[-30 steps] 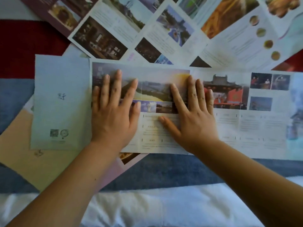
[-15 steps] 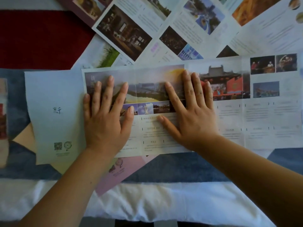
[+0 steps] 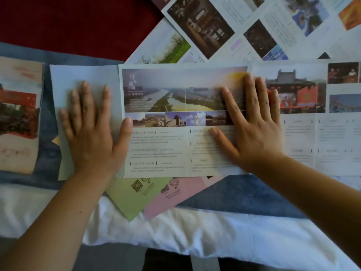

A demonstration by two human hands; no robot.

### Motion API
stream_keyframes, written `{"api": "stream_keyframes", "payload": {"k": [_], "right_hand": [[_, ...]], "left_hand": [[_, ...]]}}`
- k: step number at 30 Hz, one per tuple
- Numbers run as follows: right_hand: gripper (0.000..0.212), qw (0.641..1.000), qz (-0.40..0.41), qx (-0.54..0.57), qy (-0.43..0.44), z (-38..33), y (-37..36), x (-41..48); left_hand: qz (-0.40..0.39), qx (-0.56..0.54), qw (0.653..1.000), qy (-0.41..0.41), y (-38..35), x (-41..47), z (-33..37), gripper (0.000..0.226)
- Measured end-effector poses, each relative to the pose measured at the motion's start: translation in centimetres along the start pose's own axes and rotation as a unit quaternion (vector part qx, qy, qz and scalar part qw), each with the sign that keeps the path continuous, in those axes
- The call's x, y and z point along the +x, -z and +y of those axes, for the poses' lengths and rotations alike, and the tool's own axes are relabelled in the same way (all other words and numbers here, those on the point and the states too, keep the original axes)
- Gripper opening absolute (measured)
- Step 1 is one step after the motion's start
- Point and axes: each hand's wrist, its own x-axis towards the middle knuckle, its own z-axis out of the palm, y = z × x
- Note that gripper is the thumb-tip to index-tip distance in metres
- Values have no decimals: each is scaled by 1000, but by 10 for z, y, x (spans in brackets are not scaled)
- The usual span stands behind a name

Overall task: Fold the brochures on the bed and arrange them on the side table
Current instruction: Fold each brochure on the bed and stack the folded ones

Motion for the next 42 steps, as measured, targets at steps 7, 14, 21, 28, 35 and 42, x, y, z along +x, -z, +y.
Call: {"api": "stream_keyframes", "payload": {"k": [7, 14, 21, 28, 35, 42], "right_hand": [[70, 1000, -4, 17, 6, -18, 7, 8], [72, 999, -6, 34, 0, -38, 6, 12], [74, 1000, -22, 7, -15, -42, 5, 13], [83, 996, -56, 45, 48, -95, 8, 4], [89, 998, -53, 13, 43, -109, -9, 8], [76, 997, -49, 49, -17, -67, 10, 1]], "left_hand": [[-3, -27, 1000, 9, -3, 1, -7, 80], [-12, -96, 995, 7, 1, 3, -9, 84], [-45, -172, 984, 2, 7, 2, -6, 90], [-35, -172, 985, 3, 4, 0, 0, 94], [-44, -255, 966, -9, 9, -6, 14, 90], [-70, -251, 965, 14, 1, -1, 15, 88]]}}
